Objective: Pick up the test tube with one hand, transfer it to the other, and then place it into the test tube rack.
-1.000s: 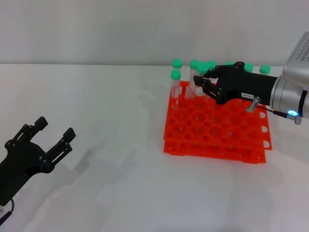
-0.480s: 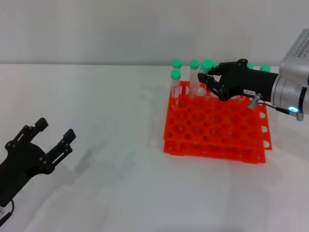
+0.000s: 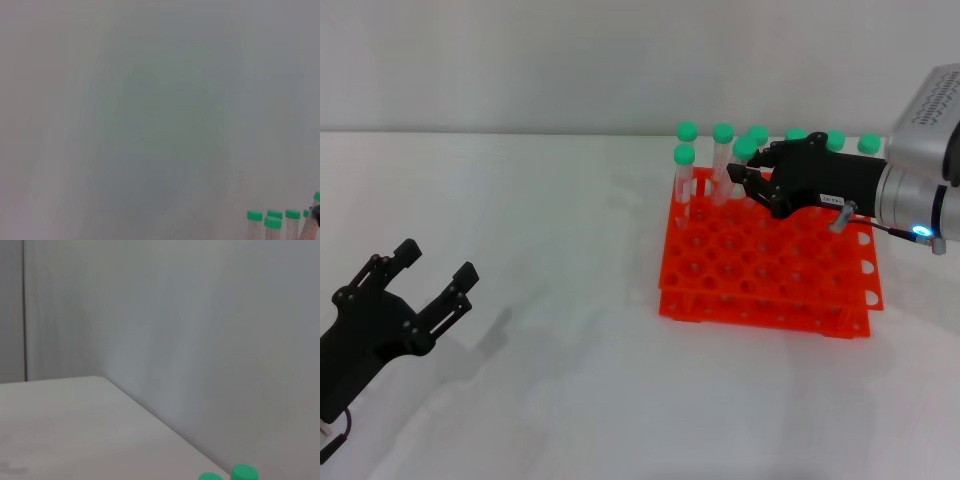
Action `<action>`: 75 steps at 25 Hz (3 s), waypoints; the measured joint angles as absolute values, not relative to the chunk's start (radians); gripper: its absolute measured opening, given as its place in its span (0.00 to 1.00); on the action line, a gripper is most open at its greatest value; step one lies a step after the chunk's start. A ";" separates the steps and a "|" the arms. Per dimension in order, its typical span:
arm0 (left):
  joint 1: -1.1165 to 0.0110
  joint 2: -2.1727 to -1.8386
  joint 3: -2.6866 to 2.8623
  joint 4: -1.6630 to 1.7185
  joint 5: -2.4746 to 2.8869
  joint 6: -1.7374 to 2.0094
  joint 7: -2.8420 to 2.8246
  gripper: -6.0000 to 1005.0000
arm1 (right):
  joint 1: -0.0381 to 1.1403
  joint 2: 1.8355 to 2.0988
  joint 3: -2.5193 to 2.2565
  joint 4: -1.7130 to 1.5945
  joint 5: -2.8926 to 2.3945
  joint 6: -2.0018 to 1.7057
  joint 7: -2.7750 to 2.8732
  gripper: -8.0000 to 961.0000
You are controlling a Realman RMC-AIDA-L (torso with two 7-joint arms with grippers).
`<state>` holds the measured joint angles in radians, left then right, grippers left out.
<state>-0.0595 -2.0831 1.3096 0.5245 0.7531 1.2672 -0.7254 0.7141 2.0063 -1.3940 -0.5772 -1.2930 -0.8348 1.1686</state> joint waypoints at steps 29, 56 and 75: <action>-0.068 -2.083 1.313 0.502 0.753 1.275 -0.725 0.80 | 0.807 2.007 -1.506 -0.568 -1.395 -0.708 1.302 0.31; -0.086 -2.082 1.308 0.495 0.742 1.292 -0.719 0.80 | 0.536 2.009 -1.495 -0.831 -1.386 -0.818 1.293 0.63; -0.108 -2.081 1.258 0.448 0.490 1.316 -0.624 0.80 | 0.294 2.004 -0.880 -0.522 -1.052 -1.321 0.878 0.63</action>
<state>-0.1076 -2.0814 1.2579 0.4475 0.4902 1.3160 -0.6241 0.2943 2.0039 -0.8804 -0.5220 -1.0521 -1.3209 0.8776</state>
